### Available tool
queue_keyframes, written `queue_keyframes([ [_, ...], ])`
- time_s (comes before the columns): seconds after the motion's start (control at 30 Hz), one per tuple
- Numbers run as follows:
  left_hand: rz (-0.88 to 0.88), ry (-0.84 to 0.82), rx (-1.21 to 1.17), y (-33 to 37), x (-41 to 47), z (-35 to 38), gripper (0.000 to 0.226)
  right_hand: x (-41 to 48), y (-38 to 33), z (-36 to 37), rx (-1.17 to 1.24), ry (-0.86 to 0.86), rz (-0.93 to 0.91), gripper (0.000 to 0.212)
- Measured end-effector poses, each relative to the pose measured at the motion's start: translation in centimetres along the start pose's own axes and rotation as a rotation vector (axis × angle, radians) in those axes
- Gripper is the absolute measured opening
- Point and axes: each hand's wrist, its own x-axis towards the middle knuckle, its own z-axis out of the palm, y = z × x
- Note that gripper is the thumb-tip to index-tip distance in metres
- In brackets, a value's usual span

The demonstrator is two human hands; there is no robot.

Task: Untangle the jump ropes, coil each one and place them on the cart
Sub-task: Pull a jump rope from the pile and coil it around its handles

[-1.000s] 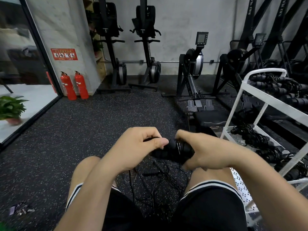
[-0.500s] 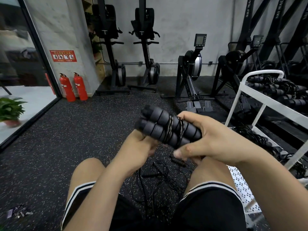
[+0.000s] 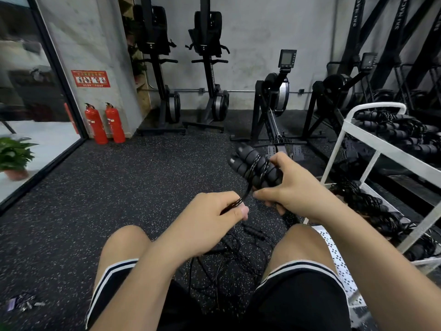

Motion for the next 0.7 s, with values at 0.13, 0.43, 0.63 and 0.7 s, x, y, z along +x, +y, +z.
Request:
queue_keyframes([
  [0.13,0.049,0.051,-0.081,0.1,-0.4,-1.0,0.021,-0.5,0.2,0.3,-0.204,-0.143,0.041,0.054],
  [0.43,0.141,0.087,-0.373,-1.0,-0.2,-1.7,0.021,-3.9,-2.7,-0.5,-0.375,-0.729,-0.085,0.054],
  [0.63,-0.001,-0.028,-0.816,-1.9,0.6,-1.7,0.011,-5.5,-4.9,-2.0,0.020,-0.658,-0.230,0.047],
  [0.7,-0.069,-0.027,-0.849,-2.0,0.8,-1.3,0.013,-5.5,-5.0,-2.0,0.158,-0.595,-0.224,0.045],
])
